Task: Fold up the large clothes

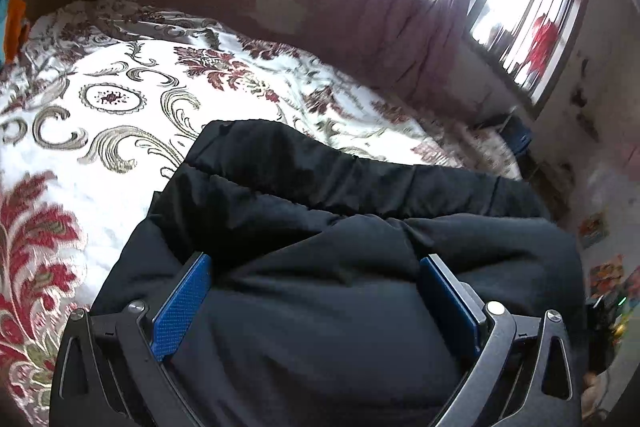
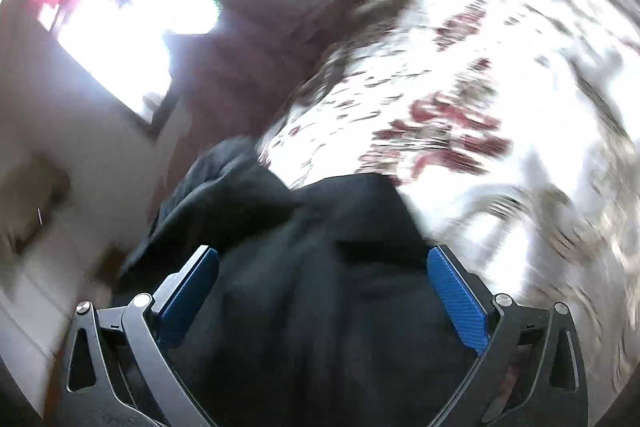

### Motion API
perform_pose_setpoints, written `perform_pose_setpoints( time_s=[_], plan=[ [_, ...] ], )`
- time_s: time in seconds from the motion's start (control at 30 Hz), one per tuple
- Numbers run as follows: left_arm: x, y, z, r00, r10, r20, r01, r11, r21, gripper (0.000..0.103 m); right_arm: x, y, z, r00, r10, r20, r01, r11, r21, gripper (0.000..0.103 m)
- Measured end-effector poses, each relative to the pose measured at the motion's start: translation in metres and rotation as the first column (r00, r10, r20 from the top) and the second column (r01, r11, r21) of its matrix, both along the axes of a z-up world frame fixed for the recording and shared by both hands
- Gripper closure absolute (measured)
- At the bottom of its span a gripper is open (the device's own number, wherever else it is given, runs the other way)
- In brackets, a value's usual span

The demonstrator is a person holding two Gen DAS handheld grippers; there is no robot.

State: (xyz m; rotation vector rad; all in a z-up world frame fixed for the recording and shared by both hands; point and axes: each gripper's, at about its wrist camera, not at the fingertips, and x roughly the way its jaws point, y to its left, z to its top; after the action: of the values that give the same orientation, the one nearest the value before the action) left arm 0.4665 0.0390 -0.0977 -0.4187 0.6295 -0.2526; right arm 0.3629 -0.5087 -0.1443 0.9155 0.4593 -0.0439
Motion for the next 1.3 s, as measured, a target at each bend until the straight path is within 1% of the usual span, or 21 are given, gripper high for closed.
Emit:
perform_pose_setpoints(
  time_s=[0.07, 0.1, 0.17, 0.23, 0.33, 0.4, 0.5, 0.6, 0.63, 0.67, 0.7, 0.73, 0.77, 0.83, 0.9, 0.93, 0.97, 1.03, 1.13, 1.23, 1.3],
  plan=[
    [-0.002, 0.004, 0.0, 1.0, -0.005, 0.004, 0.005, 0.999, -0.032, 0.0, -0.014, -0.012, -0.014, 0.999, -0.053, -0.009, 0.053, 0.996, 0.076, 0.001],
    [-0.002, 0.005, 0.001, 1.0, -0.005, -0.001, 0.005, 0.999, -0.037, 0.0, -0.019, -0.016, -0.019, 0.998, -0.062, -0.001, 0.062, 0.993, 0.102, 0.002],
    [-0.004, 0.006, 0.005, 1.0, 0.001, -0.015, -0.001, 0.999, -0.034, 0.0, -0.026, -0.019, -0.026, 0.998, -0.066, 0.002, 0.066, 0.99, 0.123, 0.001],
    [-0.01, 0.012, 0.011, 1.0, 0.012, -0.026, -0.013, 0.999, -0.036, 0.0, -0.026, -0.018, -0.03, 0.999, -0.033, 0.013, 0.032, 0.992, 0.122, 0.001],
    [-0.027, 0.027, 0.015, 0.999, 0.019, -0.033, -0.021, 0.997, -0.069, 0.0, -0.026, -0.015, -0.034, 1.0, 0.015, 0.014, -0.017, 0.994, 0.107, 0.001],
    [-0.037, 0.036, 0.017, 0.999, 0.026, -0.047, -0.028, 0.998, -0.056, 0.0, -0.025, -0.016, -0.036, 0.999, 0.044, 0.022, -0.046, 0.991, 0.124, 0.001],
    [-0.05, 0.054, 0.018, 0.996, 0.035, -0.082, -0.037, 0.999, -0.018, 0.0, -0.027, -0.018, -0.039, 0.996, 0.072, 0.046, -0.079, 0.985, 0.153, 0.001],
    [-0.055, 0.079, 0.01, 0.989, 0.033, -0.141, -0.037, 0.999, -0.027, 0.0, -0.029, -0.02, -0.041, 0.992, 0.094, 0.084, -0.107, 0.98, 0.166, 0.001],
    [-0.055, 0.086, 0.004, 0.985, 0.018, -0.171, -0.025, 0.999, -0.043, 0.0, -0.03, -0.02, -0.042, 0.991, 0.095, 0.091, -0.109, 0.98, 0.169, 0.001],
    [-0.053, 0.093, -0.004, 0.979, -0.021, -0.203, 0.005, 0.997, -0.078, 0.0, -0.03, -0.02, -0.042, 0.99, 0.097, 0.099, -0.112, 0.979, 0.168, 0.001],
    [-0.055, 0.096, -0.006, 0.979, -0.046, -0.197, 0.029, 0.996, -0.089, 0.001, -0.03, -0.019, -0.043, 0.989, 0.101, 0.106, -0.118, 0.979, 0.166, 0.001],
    [-0.057, 0.096, -0.006, 0.981, -0.068, -0.183, 0.053, 0.995, -0.085, 0.0, -0.03, -0.019, -0.043, 0.988, 0.107, 0.113, -0.125, 0.978, 0.166, 0.001],
    [-0.058, 0.093, -0.005, 0.978, -0.098, -0.183, 0.088, 0.994, -0.064, 0.0, -0.031, -0.02, -0.043, 0.985, 0.118, 0.123, -0.138, 0.976, 0.17, 0.001],
    [-0.057, 0.083, -0.007, 0.968, -0.155, -0.195, 0.151, 0.988, -0.034, 0.0, -0.033, -0.022, -0.042, 0.976, 0.157, 0.152, -0.183, 0.967, 0.178, 0.001],
    [-0.055, 0.069, -0.01, 0.949, -0.23, -0.216, 0.236, 0.972, 0.004, 0.0, -0.03, -0.02, -0.037, 0.951, 0.249, 0.185, -0.28, 0.945, 0.166, 0.001],
    [-0.054, 0.065, -0.01, 0.94, -0.256, -0.225, 0.266, 0.964, 0.015, 0.0, -0.027, -0.02, -0.033, 0.932, 0.305, 0.196, -0.337, 0.928, 0.161, 0.001],
    [-0.051, 0.061, -0.012, 0.929, -0.284, -0.236, 0.295, 0.955, 0.012, 0.0, -0.023, -0.019, -0.028, 0.912, 0.358, 0.201, -0.39, 0.908, 0.152, 0.001],
    [-0.044, 0.062, -0.013, 0.912, -0.319, -0.257, 0.325, 0.945, -0.017, 0.0, -0.012, -0.019, -0.02, 0.875, 0.442, 0.2, -0.473, 0.868, 0.151, 0.001],
    [-0.03, 0.065, -0.017, 0.887, -0.355, -0.296, 0.348, 0.934, -0.078, 0.0, 0.012, -0.018, -0.012, 0.817, 0.561, 0.13, -0.576, 0.801, 0.162, 0.001],
    [-0.017, 0.061, -0.021, 0.863, -0.38, -0.334, 0.364, 0.925, -0.11, 0.0, 0.026, -0.01, -0.009, 0.777, 0.629, 0.034, -0.627, 0.767, 0.135, 0.001],
    [-0.012, 0.057, -0.021, 0.855, -0.388, -0.344, 0.373, 0.921, -0.111, 0.0, 0.034, 0.001, -0.008, 0.753, 0.657, -0.044, -0.652, 0.753, 0.09, 0.001]
  ],
)
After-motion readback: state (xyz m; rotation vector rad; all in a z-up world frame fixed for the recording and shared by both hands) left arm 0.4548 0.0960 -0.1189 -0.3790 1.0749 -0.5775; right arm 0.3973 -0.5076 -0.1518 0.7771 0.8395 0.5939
